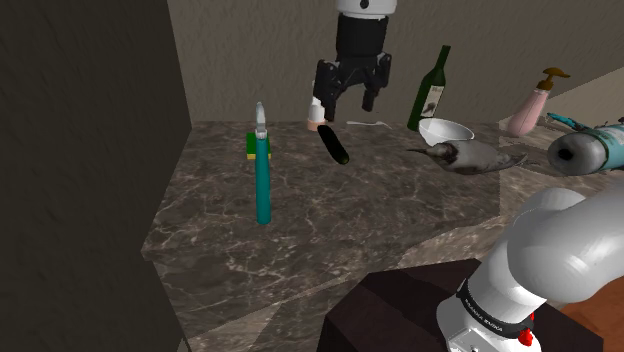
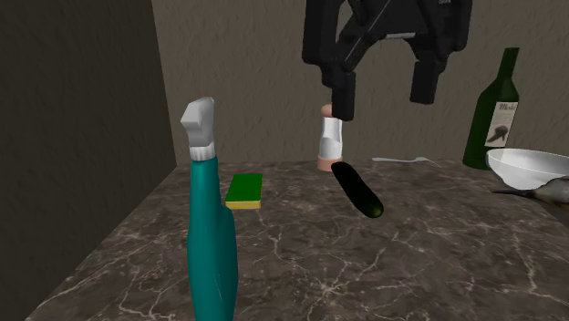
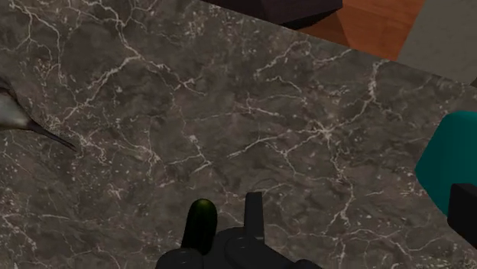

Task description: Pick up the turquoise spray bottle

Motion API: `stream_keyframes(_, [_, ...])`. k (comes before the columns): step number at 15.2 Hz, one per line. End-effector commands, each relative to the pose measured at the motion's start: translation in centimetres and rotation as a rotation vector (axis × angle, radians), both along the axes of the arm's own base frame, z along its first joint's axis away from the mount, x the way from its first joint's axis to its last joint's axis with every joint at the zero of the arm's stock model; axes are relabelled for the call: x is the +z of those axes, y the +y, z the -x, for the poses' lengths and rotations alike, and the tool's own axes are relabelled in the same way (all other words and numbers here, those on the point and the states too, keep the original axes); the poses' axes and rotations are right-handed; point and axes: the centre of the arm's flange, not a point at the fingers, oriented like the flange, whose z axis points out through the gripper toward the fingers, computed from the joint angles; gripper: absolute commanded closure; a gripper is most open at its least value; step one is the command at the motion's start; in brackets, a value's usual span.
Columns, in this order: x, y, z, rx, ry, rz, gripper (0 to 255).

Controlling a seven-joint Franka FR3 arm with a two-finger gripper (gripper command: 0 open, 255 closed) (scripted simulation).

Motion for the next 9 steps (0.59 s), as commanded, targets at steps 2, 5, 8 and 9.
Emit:
stream_keyframes(2, [0.4, 4.0, -1.2, -0.016, -0.005, 0.000, 0])
stream_keyframes(5, [0.7, 7.7, -2.4, -0.030, -0.010, 0.001, 0])
stream_keyframes(8, [0.9, 11.5, -3.7, -0.044, -0.016, 0.002, 0])
stream_keyframes(9, [1.0, 12.7, -4.1, -0.048, -0.018, 0.002, 0])
